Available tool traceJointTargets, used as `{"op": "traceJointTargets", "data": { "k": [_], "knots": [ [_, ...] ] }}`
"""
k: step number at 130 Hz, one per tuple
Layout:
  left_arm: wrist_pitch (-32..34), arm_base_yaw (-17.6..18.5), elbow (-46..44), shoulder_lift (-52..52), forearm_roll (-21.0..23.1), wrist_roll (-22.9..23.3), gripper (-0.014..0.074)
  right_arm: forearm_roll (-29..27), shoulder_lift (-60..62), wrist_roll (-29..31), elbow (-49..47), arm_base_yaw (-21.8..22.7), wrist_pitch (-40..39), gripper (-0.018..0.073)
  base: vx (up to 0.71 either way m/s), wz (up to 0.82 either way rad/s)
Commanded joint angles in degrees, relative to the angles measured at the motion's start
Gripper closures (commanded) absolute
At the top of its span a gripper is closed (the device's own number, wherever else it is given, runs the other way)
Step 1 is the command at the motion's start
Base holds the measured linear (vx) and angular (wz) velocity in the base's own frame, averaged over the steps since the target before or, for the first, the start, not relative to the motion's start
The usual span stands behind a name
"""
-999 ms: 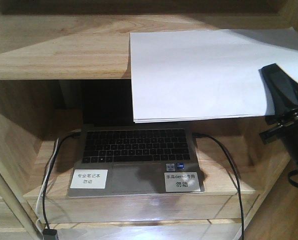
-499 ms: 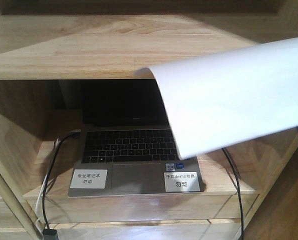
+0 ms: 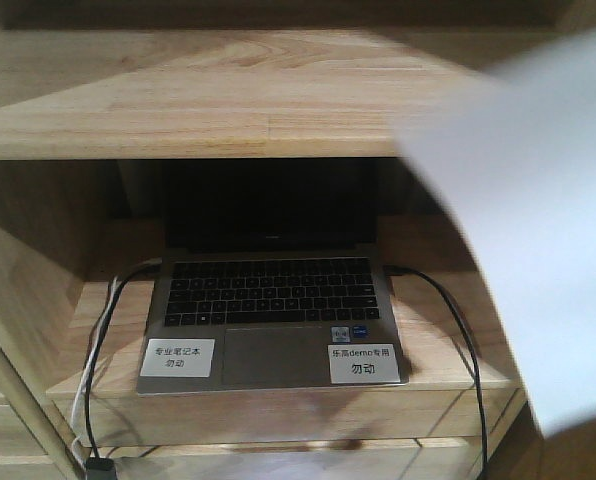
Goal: Grab stapler and paper to desk for stapling
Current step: 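Pull the paper off the shelf with the right gripper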
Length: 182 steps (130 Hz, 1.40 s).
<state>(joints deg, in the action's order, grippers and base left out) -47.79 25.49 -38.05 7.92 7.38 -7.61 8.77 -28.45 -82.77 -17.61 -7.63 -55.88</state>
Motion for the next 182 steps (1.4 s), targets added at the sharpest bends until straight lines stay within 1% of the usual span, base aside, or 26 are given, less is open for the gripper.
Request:
{"op": "traceJointTargets", "data": {
  "k": [1, 24, 42, 74, 98, 127, 182],
  "knots": [
    [6.6, 0.2, -1.7, 0.9, 0.8, 0.0, 0.0602, 2.5, 2.7, -1.0, 0.3, 1.9, -1.0, 0.0566, 0.0, 0.0],
    [6.6, 0.2, -1.7, 0.9, 0.8, 0.0, 0.0602, 2.4, 7.2, -8.4, 7.1, 4.5, -0.9, 0.0566, 0.0, 0.0],
    [6.6, 0.2, -1.7, 0.9, 0.8, 0.0, 0.0602, 2.5, 10.4, -10.0, 11.1, 4.8, -1.1, 0.0566, 0.0, 0.0],
    [6.6, 0.2, -1.7, 0.9, 0.8, 0.0, 0.0602, 2.7, 13.0, -10.1, 12.1, 4.8, -0.7, 0.0566, 0.0, 0.0],
    [6.6, 0.2, -1.7, 0.9, 0.8, 0.0, 0.0602, 2.8, 13.0, -10.1, 12.1, 4.8, -0.6, 0.0566, 0.0, 0.0],
    [6.6, 0.2, -1.7, 0.9, 0.8, 0.0, 0.0602, 4.3, 13.0, -10.0, 12.1, 4.8, -0.6, 0.0566, 0.0, 0.0],
    [6.6, 0.2, -1.7, 0.9, 0.8, 0.0, 0.0602, 4.3, 13.0, -9.9, 12.1, 4.8, -0.7, 0.0566, 0.0, 0.0]
  ]
}}
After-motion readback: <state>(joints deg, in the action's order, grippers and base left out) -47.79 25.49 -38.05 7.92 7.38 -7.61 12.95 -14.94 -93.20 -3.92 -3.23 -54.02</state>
